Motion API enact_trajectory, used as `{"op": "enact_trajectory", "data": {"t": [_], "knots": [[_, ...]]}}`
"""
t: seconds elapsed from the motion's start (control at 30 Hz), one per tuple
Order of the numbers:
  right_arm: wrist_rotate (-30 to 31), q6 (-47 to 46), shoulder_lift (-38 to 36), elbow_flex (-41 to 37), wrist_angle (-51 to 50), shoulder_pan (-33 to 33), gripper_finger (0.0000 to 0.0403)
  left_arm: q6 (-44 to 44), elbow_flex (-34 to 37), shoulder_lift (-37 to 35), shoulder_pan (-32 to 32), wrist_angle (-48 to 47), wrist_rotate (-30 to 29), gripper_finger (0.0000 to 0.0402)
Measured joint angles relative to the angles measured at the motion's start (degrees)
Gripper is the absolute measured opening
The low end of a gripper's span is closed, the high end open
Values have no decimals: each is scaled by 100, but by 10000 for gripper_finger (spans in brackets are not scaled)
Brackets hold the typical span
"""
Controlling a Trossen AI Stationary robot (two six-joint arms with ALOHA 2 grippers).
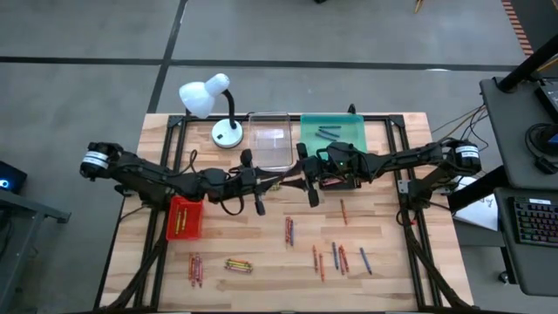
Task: Sort crayons
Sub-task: Put the red crayon into the black bin
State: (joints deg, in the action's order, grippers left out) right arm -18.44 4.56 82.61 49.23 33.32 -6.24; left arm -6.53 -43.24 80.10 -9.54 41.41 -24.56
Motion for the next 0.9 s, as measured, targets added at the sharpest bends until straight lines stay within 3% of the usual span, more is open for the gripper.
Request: {"op": "enact_trajectory", "data": {"t": [0.13,0.4,0.5,0.7,0.8,0.9], "knots": [[0,-46,-1,0,-18,0,20,73,0,-8,2,-4,1,29],[77,-247,-229,3,-1041,-92,17,101,0,-142,7,-192,0,82],[483,-243,-428,131,-2395,-236,17,101,0,-267,7,-402,-54,97],[2573,-810,-296,672,-6662,-586,16,101,0,-531,12,-903,-446,105],[2814,-1470,-104,739,-8273,-717,16,97,2,-591,20,-1077,-700,103],[2899,-1632,-6,703,-8642,-771,16,43,7,-597,17,-1132,-756,103]]}}
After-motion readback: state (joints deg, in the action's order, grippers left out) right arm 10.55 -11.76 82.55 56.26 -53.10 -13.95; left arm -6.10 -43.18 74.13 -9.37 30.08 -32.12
